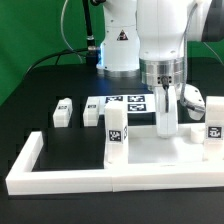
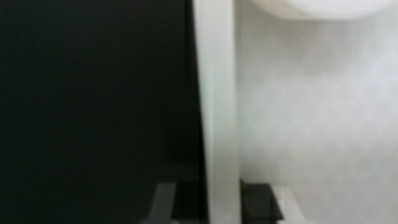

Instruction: Assemble desk

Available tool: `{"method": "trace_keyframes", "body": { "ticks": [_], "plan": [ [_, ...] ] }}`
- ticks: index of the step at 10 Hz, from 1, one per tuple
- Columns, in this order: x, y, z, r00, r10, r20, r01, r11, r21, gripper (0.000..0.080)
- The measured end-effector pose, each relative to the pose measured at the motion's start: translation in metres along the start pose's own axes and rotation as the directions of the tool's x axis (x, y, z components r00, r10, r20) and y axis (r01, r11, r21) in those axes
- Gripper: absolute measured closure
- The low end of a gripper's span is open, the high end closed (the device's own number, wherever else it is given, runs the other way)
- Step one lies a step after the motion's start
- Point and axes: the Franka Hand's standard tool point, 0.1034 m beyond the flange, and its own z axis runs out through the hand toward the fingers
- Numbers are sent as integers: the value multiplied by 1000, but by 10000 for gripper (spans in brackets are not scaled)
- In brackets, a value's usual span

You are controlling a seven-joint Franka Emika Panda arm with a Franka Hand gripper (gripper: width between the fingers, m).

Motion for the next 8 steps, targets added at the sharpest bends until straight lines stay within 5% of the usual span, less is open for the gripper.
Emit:
{"method": "trace_keyframes", "body": {
  "ticks": [8],
  "plan": [
    [3,-1,-2,996,-93,0,93,996,11,728]
  ]
}}
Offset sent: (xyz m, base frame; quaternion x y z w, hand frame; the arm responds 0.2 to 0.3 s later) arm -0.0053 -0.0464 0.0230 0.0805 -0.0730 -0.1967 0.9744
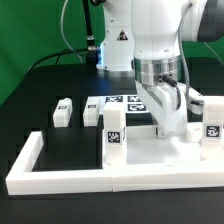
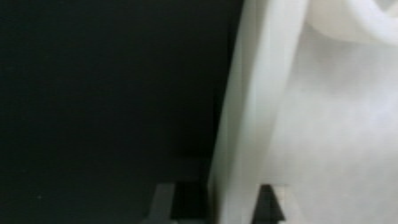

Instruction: Assemble desk

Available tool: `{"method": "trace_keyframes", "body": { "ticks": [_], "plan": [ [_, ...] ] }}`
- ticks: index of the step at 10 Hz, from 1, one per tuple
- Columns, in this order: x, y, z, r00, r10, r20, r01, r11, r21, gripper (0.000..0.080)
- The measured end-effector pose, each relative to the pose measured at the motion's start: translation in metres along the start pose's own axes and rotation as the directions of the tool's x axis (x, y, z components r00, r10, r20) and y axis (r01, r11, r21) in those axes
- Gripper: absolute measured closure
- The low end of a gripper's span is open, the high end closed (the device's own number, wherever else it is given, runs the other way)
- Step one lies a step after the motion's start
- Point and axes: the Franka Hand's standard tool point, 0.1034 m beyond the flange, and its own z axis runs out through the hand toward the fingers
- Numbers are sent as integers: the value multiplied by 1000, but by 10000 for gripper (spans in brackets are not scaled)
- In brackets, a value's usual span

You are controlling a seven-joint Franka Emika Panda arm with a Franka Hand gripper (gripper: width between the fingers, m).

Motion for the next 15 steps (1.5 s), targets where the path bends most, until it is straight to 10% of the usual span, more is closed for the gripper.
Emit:
{"method": "trace_keyframes", "body": {
  "ticks": [7,10,15],
  "plan": [
    [24,12,-4,970,-242,11,242,970,5,730],
    [66,35,-6,778,-628,24,629,778,-11,729],
    [72,36,-3,462,-887,23,887,461,-21,733]
  ]
}}
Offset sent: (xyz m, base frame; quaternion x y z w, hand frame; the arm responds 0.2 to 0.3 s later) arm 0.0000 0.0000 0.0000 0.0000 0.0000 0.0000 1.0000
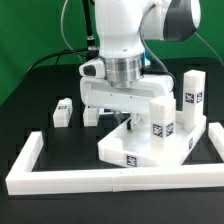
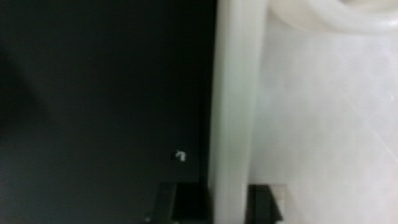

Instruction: Assemble desk

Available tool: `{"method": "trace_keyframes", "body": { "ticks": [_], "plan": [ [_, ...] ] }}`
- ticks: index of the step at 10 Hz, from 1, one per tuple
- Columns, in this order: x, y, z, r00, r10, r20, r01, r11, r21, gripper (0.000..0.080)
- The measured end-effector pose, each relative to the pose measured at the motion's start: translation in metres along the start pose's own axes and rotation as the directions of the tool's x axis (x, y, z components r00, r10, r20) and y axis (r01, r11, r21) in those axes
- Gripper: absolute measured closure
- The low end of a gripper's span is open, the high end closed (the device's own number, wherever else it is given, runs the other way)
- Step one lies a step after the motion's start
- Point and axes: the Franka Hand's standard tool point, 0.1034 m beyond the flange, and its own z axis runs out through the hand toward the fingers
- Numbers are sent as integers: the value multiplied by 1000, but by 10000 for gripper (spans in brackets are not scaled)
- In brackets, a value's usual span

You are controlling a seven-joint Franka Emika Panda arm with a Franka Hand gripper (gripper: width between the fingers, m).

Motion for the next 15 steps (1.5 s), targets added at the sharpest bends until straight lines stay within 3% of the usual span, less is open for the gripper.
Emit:
{"method": "trace_keyframes", "body": {
  "ticks": [1,2,4,6,9,10,11,13,15],
  "plan": [
    [2,1,-1,995,-98,0,98,995,-4,736],
    [18,0,-4,967,-253,0,253,967,-4,736],
    [50,-15,-12,901,-431,-44,431,902,-11,739],
    [55,-26,-15,798,-600,-55,600,800,-30,739],
    [55,-19,-14,709,-704,-37,703,710,-47,739],
    [58,-17,-14,639,-768,-31,766,640,-58,739],
    [73,-18,-20,521,-853,-34,849,522,-82,739],
    [97,-31,-30,315,-948,-41,942,318,-106,739],
    [106,-43,-37,116,-993,-6,985,116,-129,739]
  ]
}}
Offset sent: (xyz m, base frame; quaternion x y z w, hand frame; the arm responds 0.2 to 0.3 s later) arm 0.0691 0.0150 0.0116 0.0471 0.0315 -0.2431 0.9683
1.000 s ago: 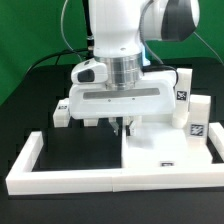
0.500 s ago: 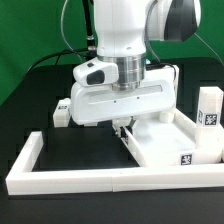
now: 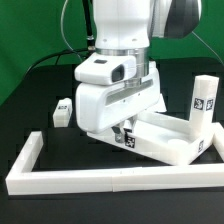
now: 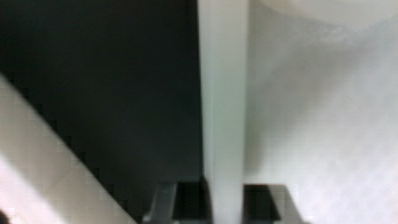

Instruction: Assemble desk

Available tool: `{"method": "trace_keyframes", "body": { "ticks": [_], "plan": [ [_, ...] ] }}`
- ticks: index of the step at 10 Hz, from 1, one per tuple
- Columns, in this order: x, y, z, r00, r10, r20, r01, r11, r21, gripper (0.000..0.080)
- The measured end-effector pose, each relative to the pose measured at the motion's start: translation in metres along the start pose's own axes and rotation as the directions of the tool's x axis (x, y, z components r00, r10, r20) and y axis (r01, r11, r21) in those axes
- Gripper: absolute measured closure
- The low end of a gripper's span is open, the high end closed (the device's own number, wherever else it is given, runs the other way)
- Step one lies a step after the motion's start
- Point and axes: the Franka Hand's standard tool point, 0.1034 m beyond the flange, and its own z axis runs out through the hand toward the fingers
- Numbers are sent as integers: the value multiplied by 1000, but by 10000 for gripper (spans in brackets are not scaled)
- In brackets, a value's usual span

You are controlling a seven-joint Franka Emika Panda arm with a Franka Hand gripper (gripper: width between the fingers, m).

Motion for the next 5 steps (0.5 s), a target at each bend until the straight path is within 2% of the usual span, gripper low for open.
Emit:
{"method": "trace_keyframes", "body": {
  "ticks": [1,4,5],
  "plan": [
    [-6,-1,3,999,-42,6,42,999,3,739],
    [-12,1,5,977,-212,32,212,977,0,739],
    [-3,7,3,942,-336,16,336,941,-44,739]
  ]
}}
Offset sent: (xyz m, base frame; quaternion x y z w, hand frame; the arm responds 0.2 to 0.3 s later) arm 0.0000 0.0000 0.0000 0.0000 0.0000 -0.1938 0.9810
